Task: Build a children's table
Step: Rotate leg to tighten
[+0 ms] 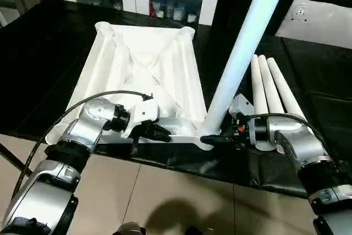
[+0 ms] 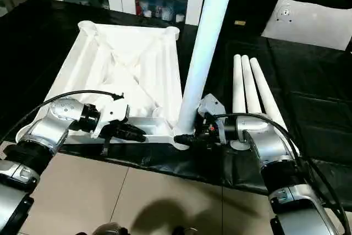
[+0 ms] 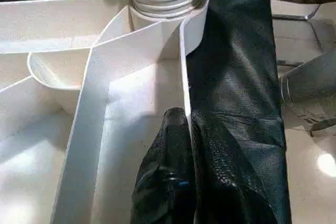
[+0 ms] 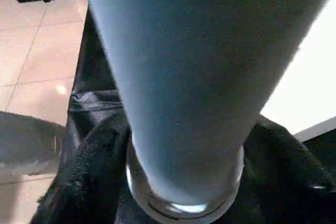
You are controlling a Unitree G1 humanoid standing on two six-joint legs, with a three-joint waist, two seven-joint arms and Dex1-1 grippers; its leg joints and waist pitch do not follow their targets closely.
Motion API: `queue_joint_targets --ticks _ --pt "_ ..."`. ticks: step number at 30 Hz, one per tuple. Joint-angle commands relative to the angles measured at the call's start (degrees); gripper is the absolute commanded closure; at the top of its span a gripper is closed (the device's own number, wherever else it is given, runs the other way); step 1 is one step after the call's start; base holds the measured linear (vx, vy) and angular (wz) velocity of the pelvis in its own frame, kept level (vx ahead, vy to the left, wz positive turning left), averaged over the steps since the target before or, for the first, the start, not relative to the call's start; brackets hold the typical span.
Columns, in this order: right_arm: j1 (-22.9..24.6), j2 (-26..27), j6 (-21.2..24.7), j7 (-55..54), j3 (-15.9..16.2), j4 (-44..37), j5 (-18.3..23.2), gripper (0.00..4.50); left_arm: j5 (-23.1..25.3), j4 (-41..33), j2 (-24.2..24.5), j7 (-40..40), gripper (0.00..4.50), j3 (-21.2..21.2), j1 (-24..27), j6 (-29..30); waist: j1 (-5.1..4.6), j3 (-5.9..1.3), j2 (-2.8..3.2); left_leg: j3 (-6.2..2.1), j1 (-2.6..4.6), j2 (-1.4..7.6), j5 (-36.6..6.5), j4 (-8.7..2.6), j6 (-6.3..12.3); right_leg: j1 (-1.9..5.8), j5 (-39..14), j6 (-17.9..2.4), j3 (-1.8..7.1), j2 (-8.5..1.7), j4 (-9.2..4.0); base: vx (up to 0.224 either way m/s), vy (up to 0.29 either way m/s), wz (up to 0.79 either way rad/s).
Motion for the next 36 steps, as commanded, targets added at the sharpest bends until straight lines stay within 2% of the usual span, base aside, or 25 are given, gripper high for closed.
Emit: queue_joint_targets --ticks 1,10,14,15,17,18,19,20,21,22,23,24,25,26,27,29,30,32,33,34,35,36 --pt "-0.7 0.0 -0.3 1.4 0.2 0.3 0.4 1.63 -0.2 -0.3 -1.0 -1.9 4.50 -1.3 -1.0 -1.5 -0.16 -4.75 -0.09 -1.49 0.10 4.96 -2.5 -3.53 5.91 4.09 -20.2 -2.5 4.72 -7.02 -4.10 0.000 0.000 0.00" --pt "1.2 1.1 1.6 1.6 -0.8 -1.9 2.6 1.80 -1.2 -0.3 -1.6 -0.4 4.50 -0.1 -0.4 0.5 -0.02 -4.69 -0.04 -1.46 0.11 5.00 -2.7 -3.52 6.00 4.11 -19.7 -3.0 4.77 -7.06 -4.13 0.000 0.000 0.00" --pt "3.1 5.2 5.4 -4.4 -2.7 -4.9 4.9 1.81 -1.5 -1.0 -3.7 7.4 4.50 2.6 0.3 4.9 -0.19 -4.39 0.14 -1.54 0.35 5.08 -3.8 -3.70 5.14 3.92 -21.7 -2.6 4.66 -7.11 -4.57 0.000 0.000 0.00" --pt "3.3 6.9 6.0 -7.7 -3.0 -5.0 4.5 1.81 -1.6 -1.4 -4.6 10.5 4.50 3.5 0.6 6.7 -0.43 -4.29 0.13 -1.63 0.47 5.20 -4.7 -3.80 4.33 3.81 -23.0 -2.6 4.65 -7.20 -4.74 0.000 0.000 0.00" --pt "2.5 11.6 7.2 -16.8 -3.5 -2.8 2.5 1.81 -2.9 -3.5 -7.7 17.1 4.50 5.7 1.6 11.3 -0.79 -4.14 0.02 -1.69 0.58 4.72 -5.9 -3.81 3.16 3.89 -26.6 -1.8 4.38 -7.34 -5.45 0.000 0.000 0.00" --pt "2.2 12.8 7.5 -19.0 -3.6 -2.2 2.1 1.81 -3.3 -4.0 -8.5 18.5 4.50 6.3 1.8 12.5 -1.43 -3.90 0.01 -1.71 0.57 4.46 -6.5 -3.80 2.48 3.83 -29.3 -0.8 4.03 -7.17 -6.08 0.000 0.000 0.00" --pt "2.0 13.6 7.7 -20.6 -3.8 -1.7 1.7 1.81 -3.6 -4.4 -9.1 19.5 4.50 6.7 1.9 13.4 -1.66 -3.94 0.04 -1.72 0.71 4.50 -6.8 -3.76 2.15 3.84 -30.1 -0.6 4.00 -7.24 -6.14 0.000 0.000 0.00" --pt "1.5 15.0 7.9 -22.9 -4.1 -0.8 1.5 1.81 -3.7 -5.0 -10.1 21.6 4.50 7.2 2.0 14.7 -1.85 -3.89 -0.03 -1.57 0.60 3.94 -6.9 -3.58 2.53 3.96 -31.9 0.7 3.92 -7.23 -6.58 0.000 0.000 0.00" --pt "-0.5 19.1 8.2 -30.1 -5.1 2.1 0.5 1.81 -3.6 -6.4 -13.1 28.4 4.50 8.7 1.9 18.5 -1.99 -3.91 -0.12 -1.55 0.61 4.05 -6.6 -3.64 2.53 3.89 -31.9 0.6 3.98 -7.25 -6.47 0.000 0.000 0.00" --pt "-0.5 19.1 8.2 -30.1 -5.1 2.1 0.5 1.81 -3.6 -6.4 -13.1 28.4 4.50 8.7 1.9 18.5 -2.47 -3.75 0.13 -1.71 0.76 4.12 -7.0 -3.64 2.27 3.68 -32.9 0.6 3.55 -7.13 -6.95 0.000 0.000 0.00" --pt "-2.1 21.6 8.5 -34.6 -5.7 4.1 -0.3 1.81 -3.2 -7.0 -15.3 33.1 4.50 9.7 1.6 20.7 -2.69 -4.00 -0.34 -1.55 0.70 3.98 -6.6 -3.53 2.53 3.91 -32.3 1.0 3.75 -7.11 -6.73 0.000 0.000 0.00" --pt "-3.2 23.1 8.8 -37.7 -6.2 5.5 -0.7 1.81 -2.9 -7.4 -16.8 36.2 4.50 10.3 1.2 21.9 -2.92 -3.90 -0.13 -1.63 0.72 4.12 -6.3 -3.65 2.60 3.67 -31.6 0.5 3.82 -7.10 -6.58 0.000 0.000 0.00" --pt "-4.2 24.5 9.5 -40.8 -6.6 6.5 -1.2 1.81 -2.6 -7.9 -18.2 39.1 4.50 10.9 0.9 23.1 -3.00 -4.07 -0.05 -1.66 0.56 4.04 -6.1 -3.61 3.10 3.97 -30.7 0.5 3.81 -7.08 -6.56 0.000 0.000 0.00" --pt "-5.3 25.8 10.4 -43.5 -7.0 7.8 -1.4 1.81 -2.5 -8.6 -20.0 41.8 4.50 11.4 0.4 24.5 -3.10 -4.09 0.06 -1.67 0.53 4.20 -5.8 -3.68 3.36 3.90 -29.6 0.2 4.04 -7.10 -6.30 0.000 0.000 0.00" --pt "-6.5 27.3 11.1 -46.6 -7.7 9.1 -1.6 1.81 -2.2 -9.6 -21.9 44.6 4.50 11.6 0.0 25.8 -3.20 -4.38 -0.05 -1.73 0.50 4.59 -4.2 -3.76 4.26 3.86 -25.2 -1.3 4.34 -6.96 -5.55 0.000 0.000 0.00" --pt "-6.9 28.0 11.0 -48.0 -8.1 9.5 -1.8 1.81 -1.9 -10.0 -22.7 45.7 4.50 11.5 -0.2 26.2 -3.07 -4.60 0.09 -1.77 0.51 4.75 -2.9 -3.74 4.93 3.81 -21.9 -2.6 4.63 -7.07 -4.91 0.000 0.000 0.00" --pt "-7.1 28.7 10.6 -49.0 -8.3 9.6 -2.2 1.81 -1.7 -10.5 -23.7 47.3 4.50 11.6 -0.5 26.7 -2.94 -4.78 0.06 -1.68 0.37 4.84 -1.4 -3.62 6.23 3.80 -17.4 -3.9 4.97 -7.10 -4.16 0.000 0.000 0.00" --pt "-7.2 29.3 9.9 -49.8 -8.9 9.8 -2.4 1.81 -1.5 -11.6 -24.4 47.8 4.50 11.6 -0.4 27.6 -2.92 -4.92 -0.03 -1.74 0.02 4.77 0.4 -3.58 7.30 4.10 -14.5 -4.8 5.04 -7.19 -3.54 0.000 0.000 0.00" --pt "-7.3 29.4 9.4 -50.1 -9.6 10.1 -2.2 1.81 -1.3 -12.1 -24.4 47.8 4.50 11.5 -0.3 28.0 -2.86 -5.09 0.15 -1.69 0.05 4.82 2.5 -3.44 8.92 4.01 -11.1 -6.2 5.15 -7.20 -3.08 0.000 0.000 0.00" --pt "-7.2 29.2 9.0 -49.9 -10.0 10.1 -2.1 1.81 -1.2 -12.4 -24.3 47.4 4.50 11.3 -0.3 28.1 -2.86 -5.12 0.18 -1.69 0.03 4.87 2.9 -3.40 9.34 4.02 -10.4 -6.5 5.16 -7.19 -2.93 0.000 0.000 0.00" --pt "-7.2 29.2 8.8 -50.0 -10.1 10.1 -2.1 1.46 -1.1 -12.6 -24.3 47.4 4.50 11.3 -0.2 28.3 -2.83 -5.16 0.14 -1.64 -0.08 4.75 3.5 -3.30 10.11 4.05 -9.7 -6.8 5.13 -7.20 -2.87 0.000 0.000 0.00" --pt "-7.4 28.7 8.2 -50.1 -10.7 10.4 -2.1 1.11 -0.8 -13.5 -24.0 47.3 4.50 11.1 0.2 29.3 -2.83 -5.15 0.36 -1.59 -0.10 4.75 3.4 -3.25 10.35 4.02 -9.9 -6.9 5.13 -7.25 -2.99 0.000 0.000 0.00"
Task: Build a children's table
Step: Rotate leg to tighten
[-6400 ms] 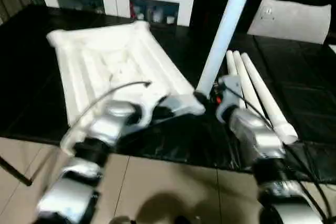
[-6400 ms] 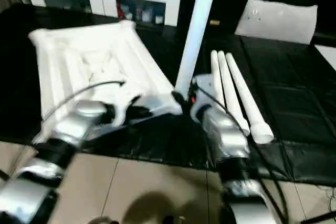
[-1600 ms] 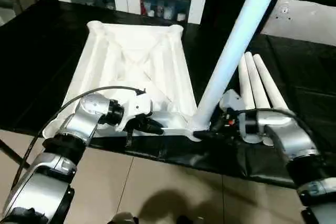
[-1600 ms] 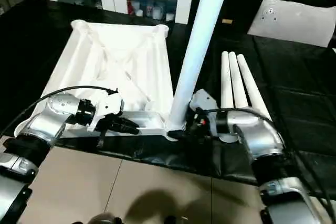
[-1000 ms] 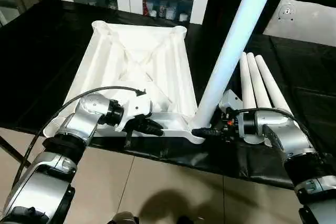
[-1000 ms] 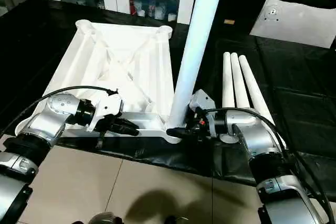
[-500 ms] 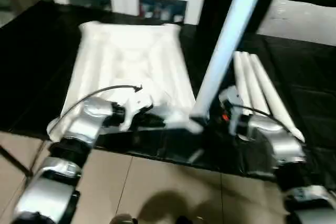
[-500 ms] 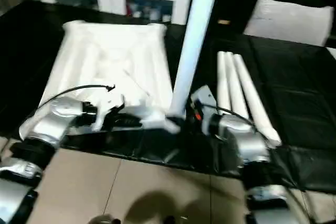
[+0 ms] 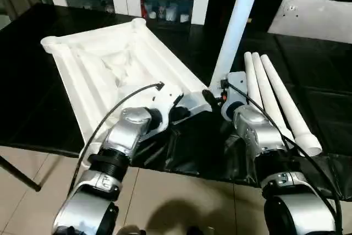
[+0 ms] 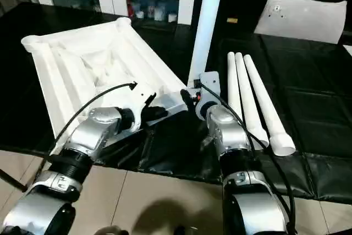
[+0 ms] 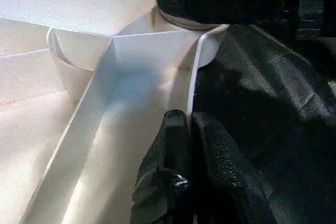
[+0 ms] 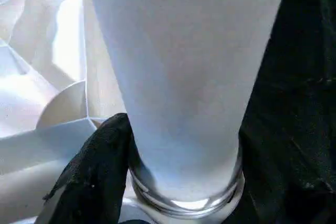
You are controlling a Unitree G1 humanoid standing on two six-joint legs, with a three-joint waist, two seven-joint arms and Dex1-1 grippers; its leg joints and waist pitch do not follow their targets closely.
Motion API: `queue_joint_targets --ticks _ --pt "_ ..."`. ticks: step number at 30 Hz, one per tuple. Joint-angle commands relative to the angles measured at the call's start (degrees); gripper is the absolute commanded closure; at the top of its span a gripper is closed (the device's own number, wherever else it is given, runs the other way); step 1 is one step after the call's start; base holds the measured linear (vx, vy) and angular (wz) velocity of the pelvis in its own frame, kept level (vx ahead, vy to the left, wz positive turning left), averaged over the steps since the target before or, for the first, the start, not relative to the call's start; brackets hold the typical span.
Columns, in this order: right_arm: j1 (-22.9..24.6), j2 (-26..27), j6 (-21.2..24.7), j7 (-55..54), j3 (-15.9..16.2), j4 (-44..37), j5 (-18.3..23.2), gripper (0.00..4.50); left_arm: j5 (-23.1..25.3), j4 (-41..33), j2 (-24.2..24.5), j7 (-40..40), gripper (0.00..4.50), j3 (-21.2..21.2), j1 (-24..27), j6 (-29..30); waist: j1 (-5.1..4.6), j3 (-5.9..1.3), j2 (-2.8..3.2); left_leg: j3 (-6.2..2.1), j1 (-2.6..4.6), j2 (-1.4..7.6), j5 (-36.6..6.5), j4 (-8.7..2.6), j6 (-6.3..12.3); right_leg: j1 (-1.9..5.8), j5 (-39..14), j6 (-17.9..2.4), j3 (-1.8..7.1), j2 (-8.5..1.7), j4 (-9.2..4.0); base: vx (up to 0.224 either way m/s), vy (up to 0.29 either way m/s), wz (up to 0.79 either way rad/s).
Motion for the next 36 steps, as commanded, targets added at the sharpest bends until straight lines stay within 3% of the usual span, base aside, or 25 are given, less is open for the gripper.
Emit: queue_joint_targets --ticks 1,2,4,7,14,17,23,25,31,33,36 --pt "0.2 7.2 0.8 5.7 4.9 1.1 2.4 1.11 -2.0 -3.5 -4.4 7.2 4.50 1.9 -2.1 -1.2 -0.18 -4.62 -0.59 -1.59 0.09 4.88 3.2 -3.06 10.30 4.08 -10.5 -7.0 4.97 -7.09 -2.76 0.000 0.000 0.00" --pt "0.4 6.5 0.6 5.8 4.6 0.8 2.5 1.09 -1.9 -3.6 -3.7 6.4 4.50 1.6 -1.8 -1.3 -0.30 -4.48 -0.40 -1.64 0.01 4.90 2.3 -3.15 10.16 4.14 -11.8 -6.8 4.87 -7.09 -2.97 0.000 0.000 0.00" --pt "1.2 5.0 -0.1 6.7 4.4 -0.3 2.3 0.74 -1.6 -3.5 -2.3 4.5 4.50 0.9 -1.2 -1.9 -0.59 -4.42 -0.50 -1.68 -0.06 4.91 1.1 -3.21 9.67 4.27 -13.4 -6.3 4.75 -7.07 -3.27 0.000 0.000 0.00" --pt "2.7 1.9 -1.0 9.9 4.5 -3.1 2.2 0.61 -1.4 -3.1 0.2 0.4 4.50 -0.1 0.0 -3.8 -1.53 -4.27 -0.62 -1.73 -0.36 4.54 -1.5 -3.19 8.92 4.50 -17.3 -4.6 4.55 -6.94 -4.04 0.000 0.000 0.00" --pt "6.4 -7.5 -3.1 22.2 4.8 -10.5 3.2 0.06 -1.5 -1.2 7.5 -10.4 4.50 -2.2 1.4 -10.3 -1.07 -4.03 -0.71 -1.75 0.17 4.86 -2.0 -3.38 8.58 4.09 -18.8 -3.2 4.90 -6.77 -4.15 0.000 0.000 0.00" --pt "7.7 -11.6 -3.5 28.3 5.7 -13.2 3.7 0.06 -1.6 -0.9 10.4 -16.0 4.50 -3.8 1.9 -12.9 -0.83 -4.10 -0.77 -1.81 0.31 5.10 -1.7 -3.34 8.52 4.02 -16.8 -4.3 4.96 -6.88 -3.68 0.000 0.000 0.00" --pt "10.0 -20.4 -2.9 42.8 9.9 -18.4 4.7 0.06 -0.5 2.0 16.9 -29.0 4.50 -8.0 2.0 -21.4 0.09 -3.80 -0.83 -1.61 0.50 4.84 -3.5 -3.45 8.04 4.01 -20.6 -3.5 4.81 -6.72 -4.35 0.000 0.000 0.00" --pt "10.1 -21.1 -3.2 43.8 10.4 -18.5 4.5 0.06 -0.6 2.3 17.3 -30.1 4.50 -8.2 1.8 -22.1 0.22 -3.79 -0.85 -1.67 0.57 5.16 -3.8 -3.53 7.45 3.94 -20.7 -3.5 4.90 -6.81 -4.19 0.000 0.000 0.00" --pt "9.8 -23.3 -4.8 50.0 14.4 -17.4 2.0 0.06 -0.4 5.4 19.6 -37.7 4.50 -10.4 0.1 -26.8 0.89 -3.99 -0.99 -1.52 0.46 4.79 -4.2 -3.44 6.36 4.11 -23.2 -2.1 4.72 -6.81 -4.48 0.000 0.000 0.00" --pt "9.5 -22.7 -4.6 50.6 14.8 -16.5 2.4 0.06 -0.3 6.2 19.6 -38.4 4.50 -10.7 -0.4 -27.9 1.15 -4.15 -0.95 -1.54 0.54 4.97 -3.6 -3.40 6.30 4.06 -22.0 -2.5 4.75 -6.88 -4.27 0.000 0.000 0.00" --pt "8.7 -22.0 -4.3 52.1 15.4 -15.2 4.0 0.43 -0.2 7.6 19.5 -39.5 4.50 -10.9 -1.4 -29.4 1.52 -4.27 -0.93 -1.60 0.53 5.28 -3.0 -3.40 6.30 4.05 -20.2 -3.5 4.77 -6.97 -3.90 0.000 0.000 0.00"
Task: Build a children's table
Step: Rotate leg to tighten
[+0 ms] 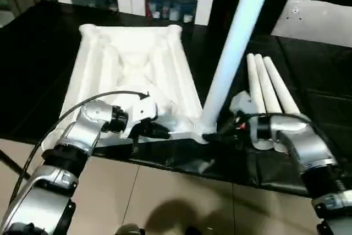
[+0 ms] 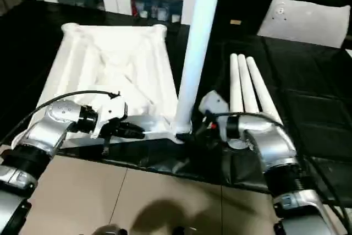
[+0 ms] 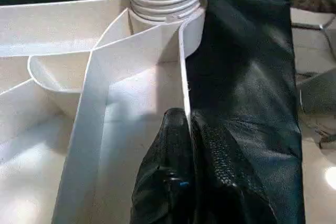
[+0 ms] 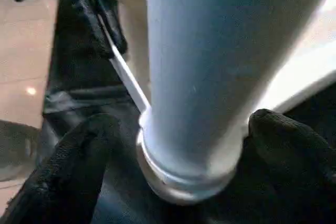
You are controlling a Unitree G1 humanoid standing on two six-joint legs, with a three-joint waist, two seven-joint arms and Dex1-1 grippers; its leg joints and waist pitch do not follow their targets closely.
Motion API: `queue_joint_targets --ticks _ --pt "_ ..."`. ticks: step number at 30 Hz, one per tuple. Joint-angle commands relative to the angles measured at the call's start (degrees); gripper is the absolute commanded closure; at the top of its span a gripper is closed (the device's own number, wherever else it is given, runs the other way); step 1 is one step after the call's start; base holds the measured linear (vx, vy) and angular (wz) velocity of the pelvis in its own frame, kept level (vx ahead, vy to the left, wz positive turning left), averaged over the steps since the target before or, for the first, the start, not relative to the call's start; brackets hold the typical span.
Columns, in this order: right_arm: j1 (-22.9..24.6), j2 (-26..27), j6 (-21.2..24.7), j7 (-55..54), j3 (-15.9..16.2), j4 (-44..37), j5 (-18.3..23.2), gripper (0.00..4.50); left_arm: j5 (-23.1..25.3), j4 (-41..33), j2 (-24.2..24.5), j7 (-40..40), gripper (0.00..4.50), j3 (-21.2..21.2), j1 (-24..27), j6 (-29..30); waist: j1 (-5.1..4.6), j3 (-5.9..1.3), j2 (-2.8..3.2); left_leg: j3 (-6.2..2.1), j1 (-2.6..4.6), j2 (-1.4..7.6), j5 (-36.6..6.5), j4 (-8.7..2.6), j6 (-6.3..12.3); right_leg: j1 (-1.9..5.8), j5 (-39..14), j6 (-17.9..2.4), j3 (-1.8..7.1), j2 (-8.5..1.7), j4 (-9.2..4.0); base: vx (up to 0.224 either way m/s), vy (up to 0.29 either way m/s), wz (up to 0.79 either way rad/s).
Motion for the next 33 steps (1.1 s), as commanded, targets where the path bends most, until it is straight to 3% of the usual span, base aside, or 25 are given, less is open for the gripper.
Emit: queue_joint_targets --ticks 1,15,24,28,31,32,33 --pt "-1.1 -0.1 -0.4 1.0 0.4 1.0 0.8 0.43 1.1 0.5 -0.4 -2.8 4.50 -2.4 -0.7 -1.6 -0.13 -4.64 -0.24 -1.62 0.24 5.16 -3.1 -3.64 6.32 3.82 -19.8 -3.8 4.76 -7.04 -3.90 0.000 0.000 0.00" --pt "-1.7 0.4 -0.3 3.5 0.9 2.9 1.1 1.67 0.6 3.6 -0.8 -3.9 4.50 -2.3 -1.7 -3.9 0.40 -4.68 -0.38 -1.49 0.22 4.98 -3.3 -3.65 5.34 3.90 -21.9 -2.4 4.74 -7.14 -4.17 0.000 0.000 0.00" --pt "-0.5 1.1 0.8 3.7 0.4 1.7 2.2 1.89 0.3 4.6 -1.2 -3.6 4.50 -1.6 -1.8 -3.6 0.59 -4.60 -0.26 -1.48 0.25 4.98 -3.3 -3.68 5.48 3.90 -21.2 -2.6 4.75 -7.13 -4.16 0.000 0.000 0.00" --pt "0.6 3.4 4.2 -0.3 -0.7 -0.3 3.2 1.89 0.1 5.2 -3.2 2.6 4.50 0.3 -2.5 -0.4 0.51 -4.30 -0.26 -1.58 0.50 5.06 -4.3 -3.83 4.85 3.67 -23.3 -2.3 4.59 -7.07 -4.58 0.000 0.000 0.00" --pt "0.2 9.1 8.6 -11.2 -1.8 0.3 2.0 1.92 -0.3 6.8 -7.2 13.6 4.50 3.4 -4.5 5.4 0.20 -3.90 -0.18 -1.53 0.89 4.70 -6.6 -3.85 3.23 3.49 -29.1 -0.7 4.30 -7.19 -5.74 0.000 0.000 0.00" --pt "0.0 10.2 9.0 -13.1 -1.9 0.6 1.7 2.01 -0.7 6.8 -8.1 15.5 4.50 4.1 -4.8 6.5 -0.12 -3.75 -0.28 -1.66 1.18 4.52 -7.8 -3.80 2.27 3.40 -32.3 0.4 3.81 -7.26 -6.50 0.000 0.000 0.00" --pt "-1.7 14.8 10.2 -20.6 -2.4 3.1 0.5 2.09 -1.6 6.6 -11.6 22.1 4.50 6.0 -6.1 11.0 -0.19 -3.66 -0.18 -1.71 1.31 4.36 -8.5 -3.77 2.04 3.36 -33.5 0.9 3.65 -7.32 -6.73 0.000 0.000 0.00"
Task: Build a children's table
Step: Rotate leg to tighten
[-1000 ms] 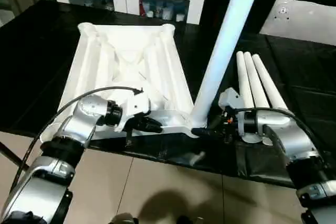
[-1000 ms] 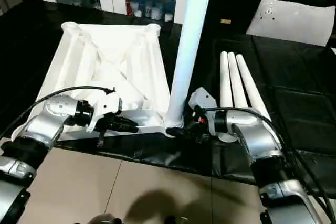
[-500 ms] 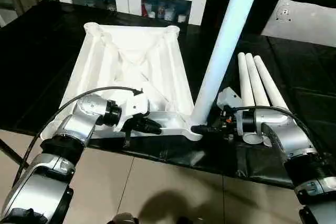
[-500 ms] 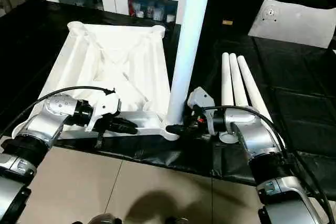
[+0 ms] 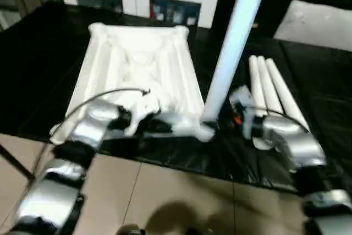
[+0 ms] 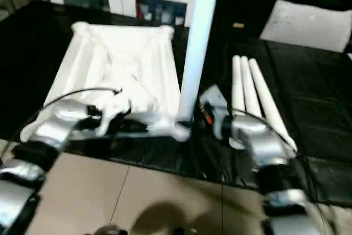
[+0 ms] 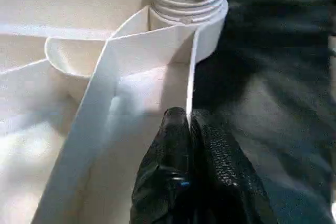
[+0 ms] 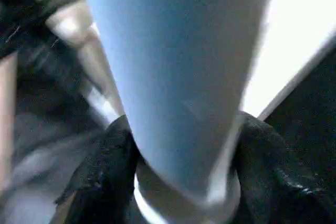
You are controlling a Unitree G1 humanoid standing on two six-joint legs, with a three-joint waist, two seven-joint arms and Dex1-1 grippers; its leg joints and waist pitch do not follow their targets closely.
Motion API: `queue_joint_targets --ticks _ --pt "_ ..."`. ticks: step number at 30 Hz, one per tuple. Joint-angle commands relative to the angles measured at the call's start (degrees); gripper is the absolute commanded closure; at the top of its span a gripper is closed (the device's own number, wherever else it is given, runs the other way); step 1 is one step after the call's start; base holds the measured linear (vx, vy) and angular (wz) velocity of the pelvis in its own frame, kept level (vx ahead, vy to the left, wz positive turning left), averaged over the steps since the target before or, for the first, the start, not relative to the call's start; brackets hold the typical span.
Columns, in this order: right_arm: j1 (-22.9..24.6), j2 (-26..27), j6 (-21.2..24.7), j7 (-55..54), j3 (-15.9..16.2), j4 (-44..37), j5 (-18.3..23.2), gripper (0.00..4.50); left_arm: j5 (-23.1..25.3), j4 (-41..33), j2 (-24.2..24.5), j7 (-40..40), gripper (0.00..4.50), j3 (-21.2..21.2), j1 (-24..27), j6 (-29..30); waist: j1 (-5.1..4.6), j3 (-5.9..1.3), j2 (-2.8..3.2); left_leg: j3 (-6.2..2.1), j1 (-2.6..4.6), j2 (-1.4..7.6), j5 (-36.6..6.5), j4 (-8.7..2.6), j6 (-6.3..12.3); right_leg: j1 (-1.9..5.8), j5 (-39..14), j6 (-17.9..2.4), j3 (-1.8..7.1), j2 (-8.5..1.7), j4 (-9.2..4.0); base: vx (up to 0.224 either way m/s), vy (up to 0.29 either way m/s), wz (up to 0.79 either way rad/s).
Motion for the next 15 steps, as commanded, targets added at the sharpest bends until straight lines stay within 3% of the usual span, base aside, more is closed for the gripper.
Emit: queue_joint_targets --ticks 1,2,3,4,5,6,7,8,9,10,11,12,13,14,15 --pt "-0.6 5.6 2.2 -3.5 4.0 1.1 -0.3 2.15 -1.7 -0.2 -5.1 11.3 4.50 2.7 -3.0 4.3 -0.85 -3.38 0.18 -1.79 1.21 4.64 -9.6 -3.83 1.82 2.67 -34.7 0.8 3.44 -7.32 -7.01 0.000 0.000 0.00" --pt "-1.3 7.2 2.6 -6.1 3.9 2.1 -0.7 2.20 -1.9 -0.2 -6.3 13.9 4.50 3.4 -3.5 5.7 -1.41 -3.22 0.30 -1.87 1.85 4.61 -12.2 -3.56 1.55 2.63 -36.9 1.7 2.50 -7.27 -7.93 0.000 0.000 0.00" --pt "-2.1 8.8 3.0 -8.8 3.4 3.2 -1.1 2.36 -2.1 0.0 -7.7 16.5 4.50 4.2 -4.1 7.1 -1.41 -3.22 0.30 -1.87 1.85 4.61 -12.2 -3.56 1.55 2.63 -36.9 1.7 2.50 -7.27 -7.93 0.000 0.000 0.00" --pt "-3.2 10.6 3.4 -11.6 2.8 4.6 -1.3 2.41 -2.4 0.2 -9.1 18.9 4.50 5.0 -4.7 8.6 -1.83 -3.03 1.00 -2.18 2.47 5.24 -15.8 -3.60 1.81 3.17 -37.4 3.1 1.24 -7.54 -8.97 0.000 0.000 0.00" --pt "-4.6 12.6 3.8 -15.2 2.0 6.6 -1.6 2.41 -2.4 0.6 -10.6 22.2 4.50 5.6 -5.5 9.4 -2.43 -3.12 1.20 -2.89 1.99 6.57 -18.4 -4.28 1.40 4.07 -35.0 3.3 0.80 -7.58 -8.35 0.000 0.000 0.00" --pt "-5.5 14.0 4.3 -17.8 1.3 7.6 -1.9 2.48 -2.2 0.9 -11.7 24.5 4.50 6.1 -6.1 10.0 -2.50 -3.18 1.49 -3.25 2.07 7.39 -20.2 -4.77 1.20 4.27 -33.4 3.1 0.98 -7.49 -7.89 0.000 0.000 0.00" --pt "-6.5 15.3 4.4 -20.4 1.0 8.9 -2.4 2.48 -2.2 1.1 -12.8 26.7 4.50 6.5 -6.6 10.8 -2.86 -3.27 1.52 -3.69 2.01 8.49 -23.3 -5.62 0.62 4.46 -29.1 2.3 1.75 -7.48 -6.10 0.000 0.000 0.00" --pt "-7.1 16.3 4.4 -21.9 0.7 9.6 -2.9 2.48 -2.0 0.9 -13.7 28.3 4.50 6.9 -6.8 11.5 -2.90 -3.19 1.50 -3.65 1.93 8.47 -24.3 -5.90 0.16 4.37 -28.0 1.7 2.28 -7.64 -5.60 0.000 0.000 0.00" --pt "-7.2 16.4 4.4 -22.1 0.7 9.6 -2.9 2.48 -2.0 0.9 -13.8 28.5 4.50 6.9 -6.9 11.6 -2.92 -2.96 1.16 -2.93 2.65 6.92 -24.8 -5.18 -0.81 3.39 -30.5 0.9 2.60 -8.33 -6.67 0.000 0.000 0.00" --pt "-8.0 18.0 4.9 -24.6 -0.3 10.5 -3.0 2.48 -1.6 0.3 -15.3 30.6 4.50 7.3 -7.1 12.7 -2.69 -3.09 0.54 -2.09 3.14 4.55 -20.0 -3.58 -0.54 2.99 -35.3 1.0 2.17 -9.26 -8.38 0.000 0.000 0.00" --pt "-8.3 18.7 5.3 -25.5 -0.8 10.8 -2.8 2.48 -1.5 -0.1 -15.8 31.1 4.50 7.2 -7.1 13.0 -2.09 -3.34 0.31 -1.72 2.00 3.65 -13.3 -3.56 0.92 4.14 -36.7 2.2 1.97 -9.42 -8.58 0.000 0.000 0.00" --pt "-8.3 19.1 5.5 -25.9 -1.0 10.7 -2.5 2.48 -1.3 -0.2 -16.1 31.9 4.50 7.2 -7.2 12.6 -1.84 -3.50 0.39 -1.77 1.60 3.98 -10.9 -3.93 1.68 4.36 -35.1 2.5 2.19 -9.22 -8.28 0.000 0.000 0.00" --pt "-8.0 19.2 5.6 -26.0 -1.0 10.3 -2.5 2.48 -1.3 -0.3 -16.2 31.9 4.50 7.2 -7.2 12.3 -1.82 -3.90 0.73 -2.18 1.27 5.12 -8.0 -4.43 2.66 4.19 -29.0 1.4 2.51 -8.64 -7.24 0.000 0.000 0.00" --pt "-7.9 19.2 5.5 -26.0 -0.9 10.1 -2.6 2.48 -1.3 -0.4 -16.3 32.0 4.50 7.2 -7.2 12.3 -2.08 -4.01 0.84 -2.53 1.09 6.03 -6.7 -4.61 3.09 3.95 -22.9 -0.5 2.79 -8.31 -6.08 0.050 0.000 0.05" --pt "-7.5 19.0 5.2 -26.3 -0.8 10.2 -3.3 2.48 -0.4 -0.5 -15.8 31.9 4.50 6.5 -7.1 11.5 -2.09 -4.19 0.89 -2.51 1.20 6.25 -5.7 -4.55 3.22 3.78 -18.8 -2.5 3.26 -8.48 -5.16 0.054 -0.002 0.04"
